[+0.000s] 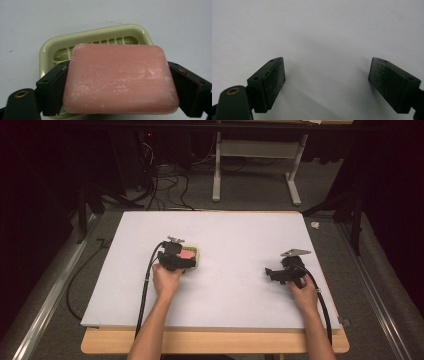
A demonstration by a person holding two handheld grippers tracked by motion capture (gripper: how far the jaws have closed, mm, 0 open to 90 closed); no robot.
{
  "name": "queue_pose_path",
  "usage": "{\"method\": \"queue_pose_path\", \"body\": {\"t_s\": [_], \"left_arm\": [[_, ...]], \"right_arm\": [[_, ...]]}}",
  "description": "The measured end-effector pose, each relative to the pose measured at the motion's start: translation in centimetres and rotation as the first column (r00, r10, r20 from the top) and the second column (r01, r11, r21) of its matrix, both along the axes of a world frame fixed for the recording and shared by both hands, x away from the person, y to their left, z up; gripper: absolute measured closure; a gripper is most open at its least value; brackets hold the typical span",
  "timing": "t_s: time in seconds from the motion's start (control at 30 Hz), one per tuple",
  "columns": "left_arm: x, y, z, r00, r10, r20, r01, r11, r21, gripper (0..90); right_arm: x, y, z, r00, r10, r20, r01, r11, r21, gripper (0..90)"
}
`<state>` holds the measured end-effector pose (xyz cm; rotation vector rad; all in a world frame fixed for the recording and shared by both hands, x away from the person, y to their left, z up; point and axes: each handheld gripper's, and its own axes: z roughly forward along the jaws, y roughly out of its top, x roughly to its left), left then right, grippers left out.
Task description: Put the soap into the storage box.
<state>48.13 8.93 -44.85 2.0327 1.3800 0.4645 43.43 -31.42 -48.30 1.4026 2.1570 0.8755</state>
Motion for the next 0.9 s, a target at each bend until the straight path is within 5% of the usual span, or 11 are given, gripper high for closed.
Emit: {"method": "queue_pose_path", "body": {"t_s": [0.43, 0.9], "left_arm": [[0.26, 0.22, 0.01, 0.9990, 0.042, 0.014, -0.042, 0.9991, -0.006, 13.6], [0.10, 0.41, 0.35, 0.9987, 0.025, 0.046, -0.024, 0.9997, -0.004, 8.6]], "right_arm": [[-0.01, 0.01, 0.00, 1.0000, 0.000, 0.000, 0.000, 1.000, -0.001, 14.5], [0.00, 0.00, 0.00, 1.0000, 0.000, 0.000, 0.000, 1.000, -0.001, 14.5]]}}
